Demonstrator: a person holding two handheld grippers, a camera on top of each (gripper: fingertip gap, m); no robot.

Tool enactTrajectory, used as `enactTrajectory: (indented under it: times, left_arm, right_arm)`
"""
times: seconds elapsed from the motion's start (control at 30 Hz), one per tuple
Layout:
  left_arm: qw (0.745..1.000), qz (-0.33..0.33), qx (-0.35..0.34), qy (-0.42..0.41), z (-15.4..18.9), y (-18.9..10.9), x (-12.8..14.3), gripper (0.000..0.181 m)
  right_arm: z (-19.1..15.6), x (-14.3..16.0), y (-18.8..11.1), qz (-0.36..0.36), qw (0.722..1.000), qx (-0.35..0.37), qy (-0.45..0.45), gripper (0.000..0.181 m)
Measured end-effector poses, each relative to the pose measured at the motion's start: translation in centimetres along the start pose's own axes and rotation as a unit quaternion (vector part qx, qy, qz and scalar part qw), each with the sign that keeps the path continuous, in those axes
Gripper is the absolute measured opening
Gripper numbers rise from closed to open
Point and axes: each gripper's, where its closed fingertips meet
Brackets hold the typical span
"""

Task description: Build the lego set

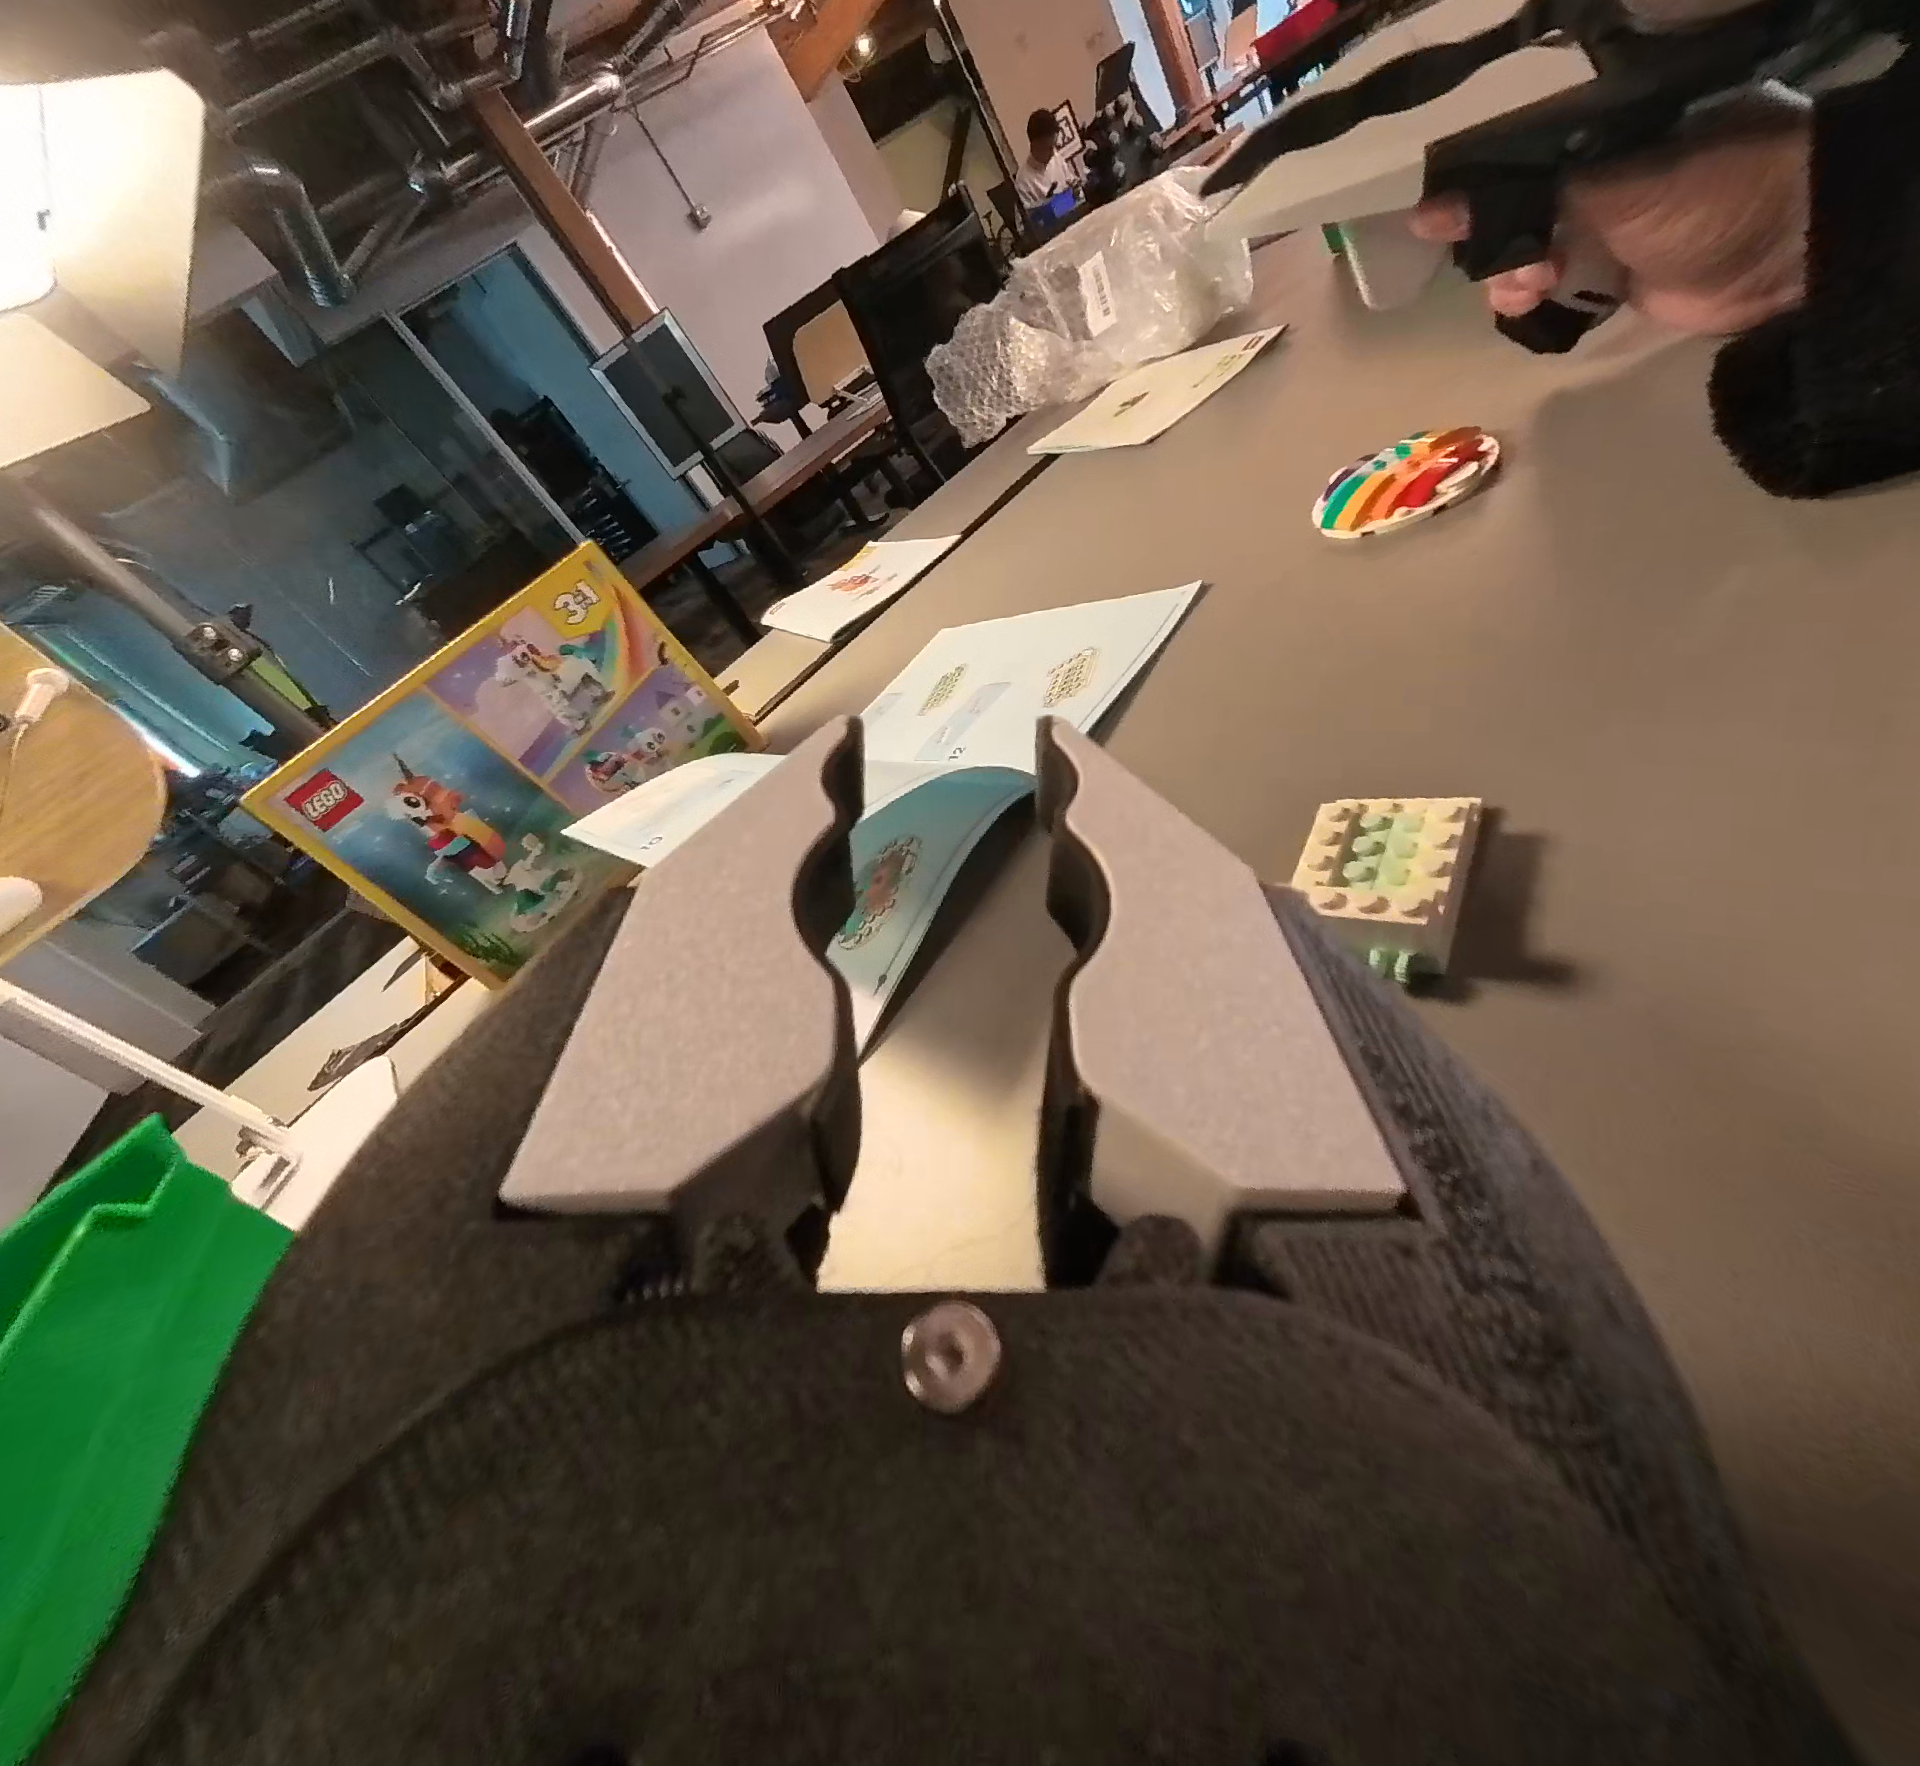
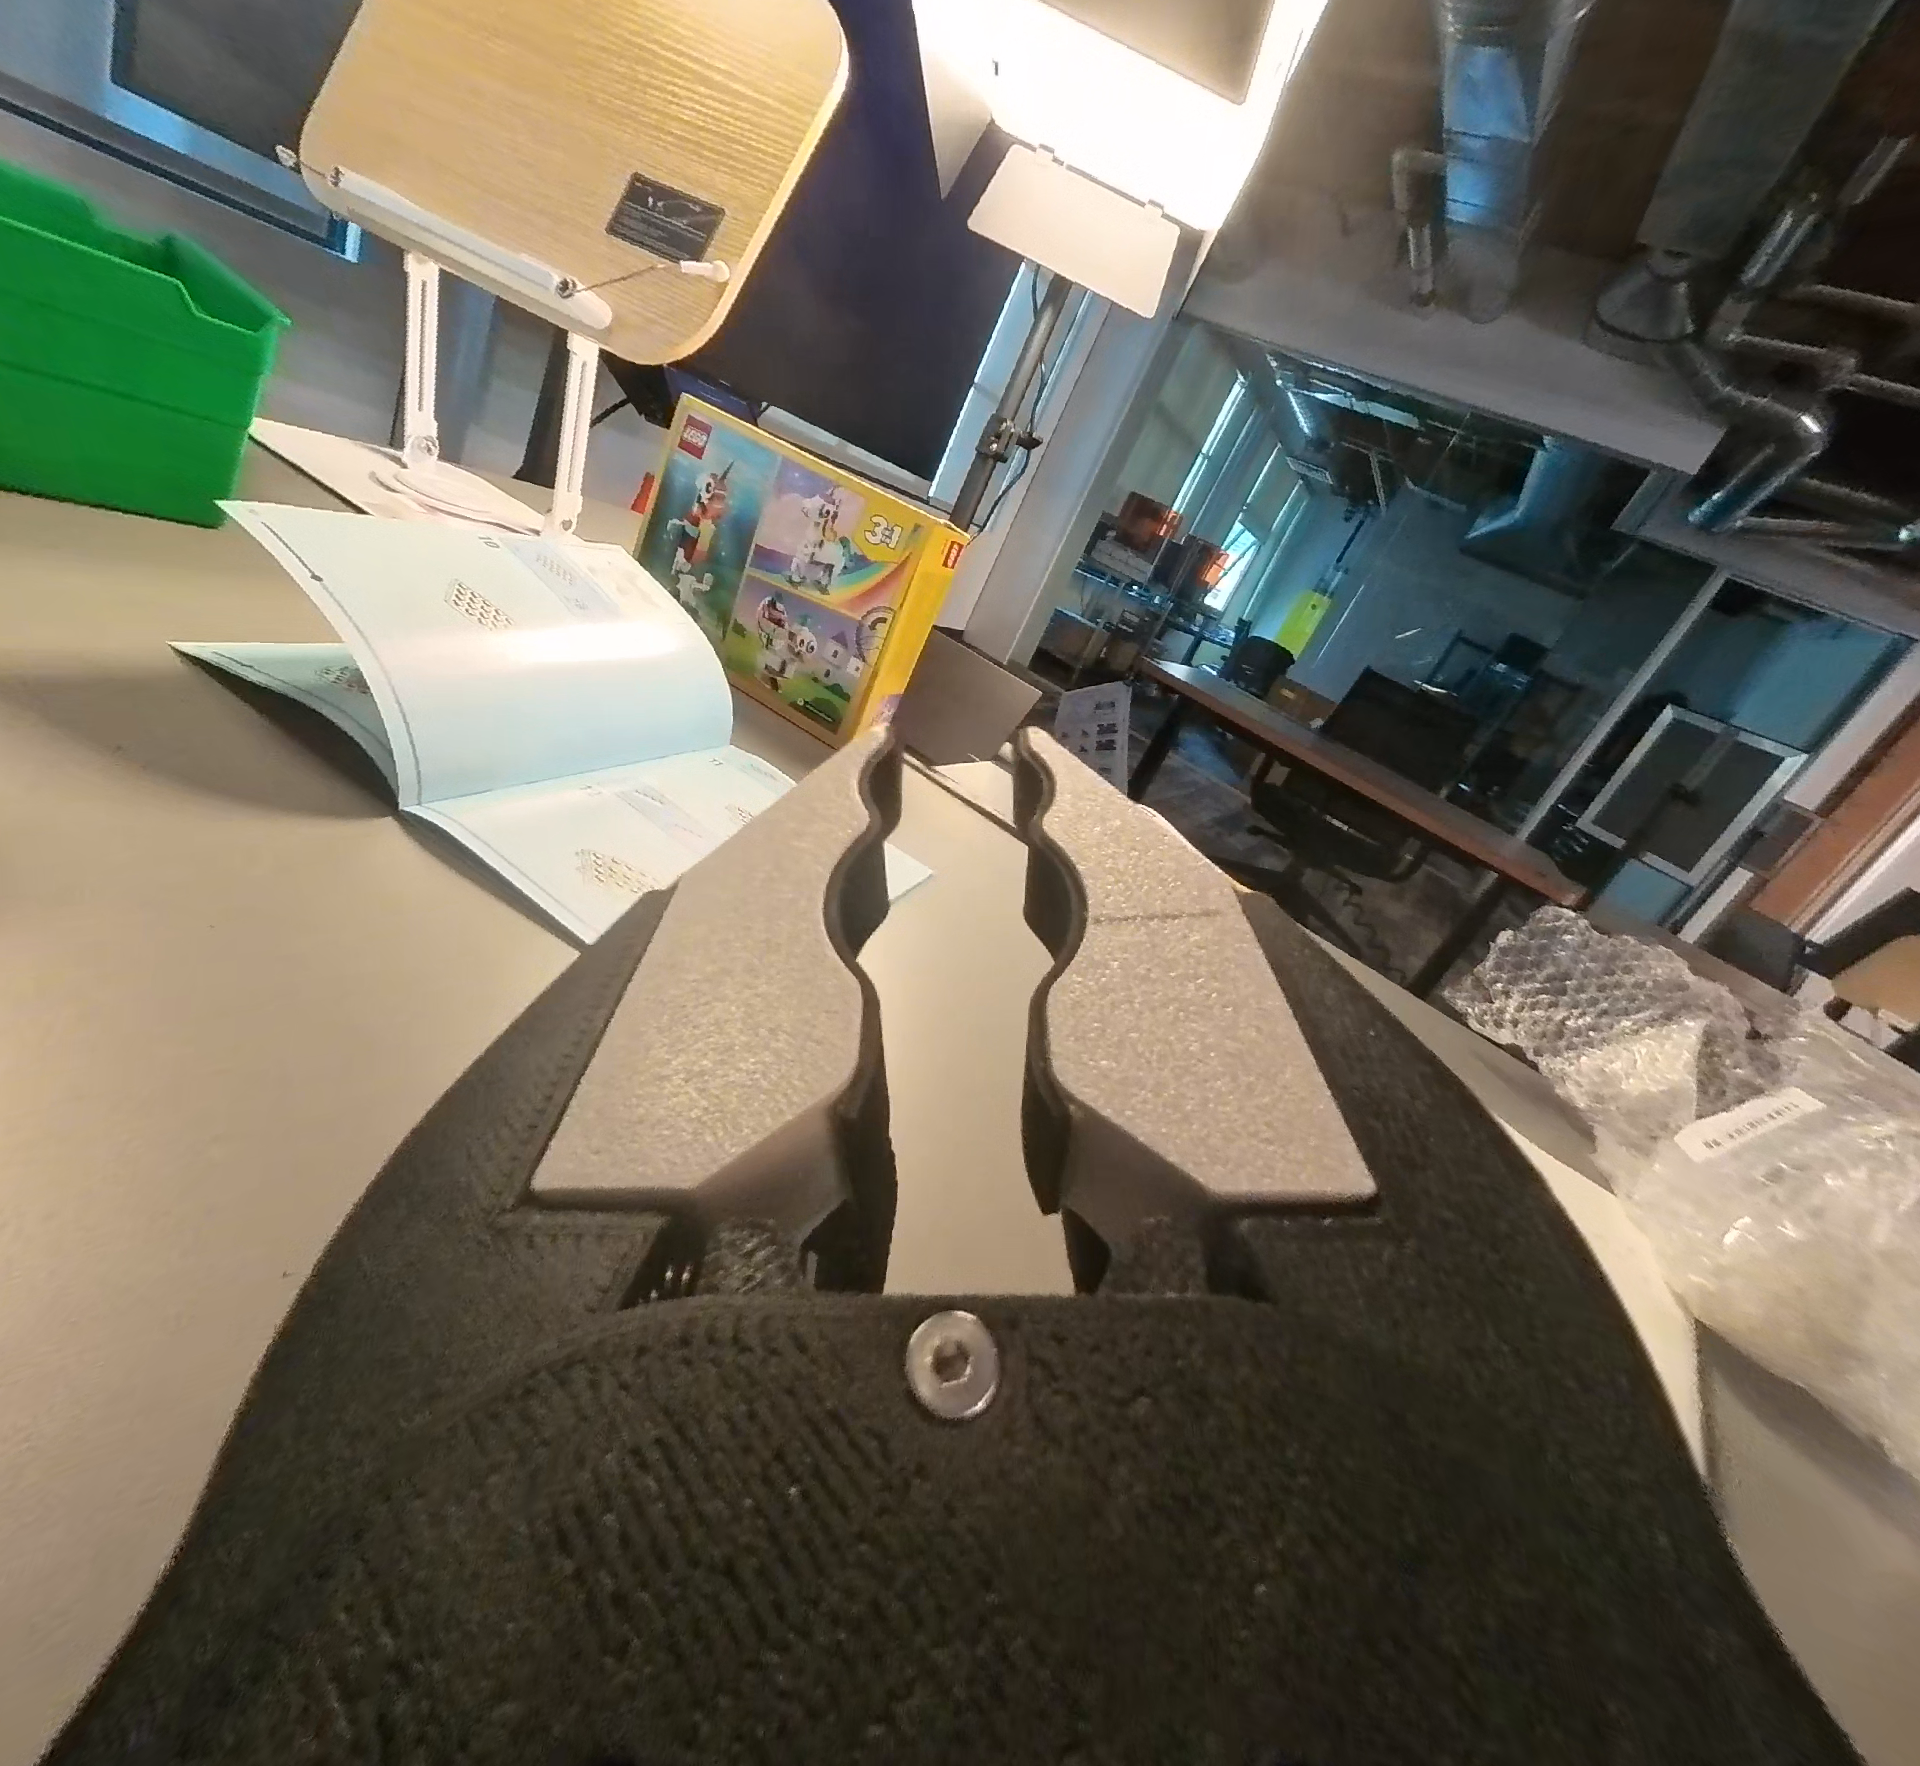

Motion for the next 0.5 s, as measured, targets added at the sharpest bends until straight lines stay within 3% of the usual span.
enactTrajectory:
  times: [0.3,0.5]
  left_arm:
    - [1.000,0.015,-0.017,0.021,-0.1,-1.7,-2.2,0.037]
    - [0.998,0.052,-0.021,-0.018,-0.6,-6.1,-6.3,0.040]
  right_arm:
    - [0.2,0.5,0.1,-0.011,1.000,0.011,-0.012,0.019]
    - [0.3,1.0,0.2,-0.024,0.999,0.021,-0.032,0.019]
Point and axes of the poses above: each gripper's, where its closed fingertips meet, y out along the fingers, x out of its underside, z = x × y across the jaws, and after that the axes turned 14 degrees about x, right-handed
